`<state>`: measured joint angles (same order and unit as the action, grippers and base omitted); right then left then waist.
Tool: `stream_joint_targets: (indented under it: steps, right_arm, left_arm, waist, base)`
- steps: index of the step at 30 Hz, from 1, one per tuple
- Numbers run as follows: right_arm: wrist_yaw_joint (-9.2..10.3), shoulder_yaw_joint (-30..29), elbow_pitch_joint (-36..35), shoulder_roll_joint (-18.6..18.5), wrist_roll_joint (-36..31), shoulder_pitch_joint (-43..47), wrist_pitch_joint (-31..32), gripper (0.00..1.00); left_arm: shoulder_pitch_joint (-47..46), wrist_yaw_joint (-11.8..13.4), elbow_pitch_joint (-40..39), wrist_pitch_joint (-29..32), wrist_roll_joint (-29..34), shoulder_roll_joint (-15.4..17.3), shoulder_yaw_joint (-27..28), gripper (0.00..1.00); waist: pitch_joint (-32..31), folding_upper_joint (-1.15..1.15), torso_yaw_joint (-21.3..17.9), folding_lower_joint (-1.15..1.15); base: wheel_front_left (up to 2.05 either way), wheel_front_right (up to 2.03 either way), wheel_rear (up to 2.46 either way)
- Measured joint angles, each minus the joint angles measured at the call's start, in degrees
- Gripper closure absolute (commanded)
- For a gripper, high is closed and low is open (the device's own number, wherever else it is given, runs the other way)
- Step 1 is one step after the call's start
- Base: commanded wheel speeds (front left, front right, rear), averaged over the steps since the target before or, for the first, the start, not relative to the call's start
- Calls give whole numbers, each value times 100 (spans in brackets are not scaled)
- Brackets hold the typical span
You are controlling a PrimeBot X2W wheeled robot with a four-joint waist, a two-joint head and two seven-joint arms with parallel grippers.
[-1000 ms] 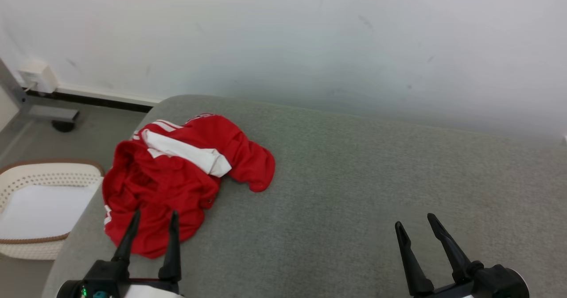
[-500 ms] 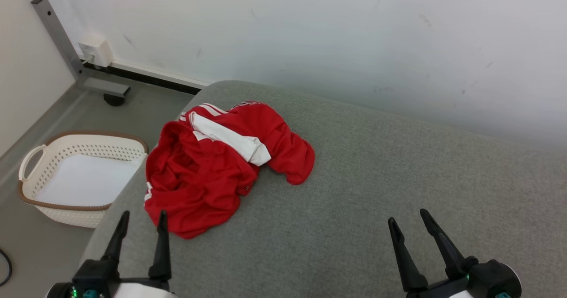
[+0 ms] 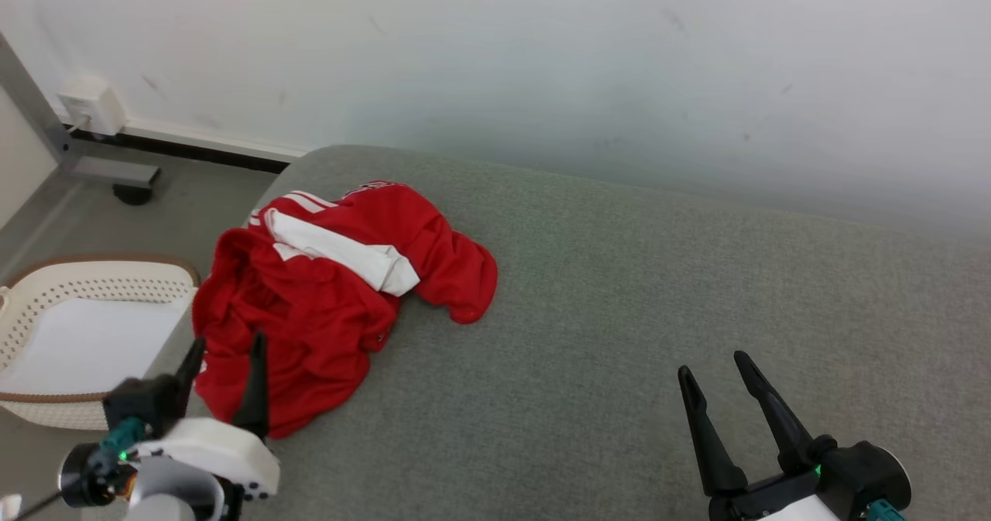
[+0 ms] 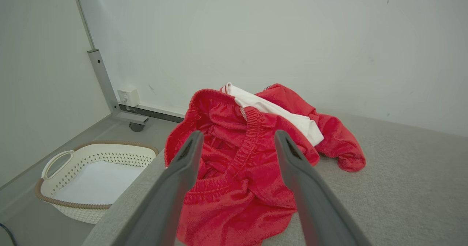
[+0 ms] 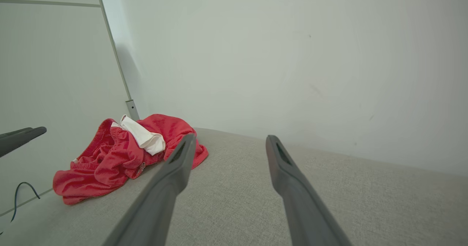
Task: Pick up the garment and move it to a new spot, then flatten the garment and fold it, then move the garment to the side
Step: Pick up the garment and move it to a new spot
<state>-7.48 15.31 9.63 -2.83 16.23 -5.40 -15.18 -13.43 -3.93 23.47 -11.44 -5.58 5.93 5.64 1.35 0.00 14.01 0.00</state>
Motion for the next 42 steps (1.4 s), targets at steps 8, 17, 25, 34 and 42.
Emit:
stream_joint_targets:
  steps: [8, 17, 25, 34, 42]
  right_arm:
    - [0, 20, -12, 2, -14, -204, 0, 0]
    - [0, -37, -37, 1, -83, -422, 1, 0]
    - [0, -49, -38, 1, -124, -501, 0, 0]
    - [0, -108, -18, -1, -168, -468, 0, 0]
    - [0, -246, 16, 0, -160, -353, 1, 0]
  left_arm:
    - [-906, -162, 994, 946, -380, 408, 144, 0]
    - [-1521, -287, 2451, 1963, -916, 878, 287, 0]
    - [-1773, -337, 3512, 2882, -1210, 1221, 125, 0]
    - [-1668, -326, 3563, 2787, -1623, 1317, -237, 100]
    - [-1490, -336, 3366, 2428, -1774, 1351, -721, 100]
  waist:
    - [221, 0, -462, 0]
    - [560, 0, -1081, 0]
    - [729, 0, -1559, 0]
    - [633, 0, -1709, 0]
    - [311, 0, -1565, 0]
  base:
    - [0, 0, 0]
    - [0, 0, 0]
    - [0, 0, 0]
    - [0, 0, 0]
    - [0, 0, 0]
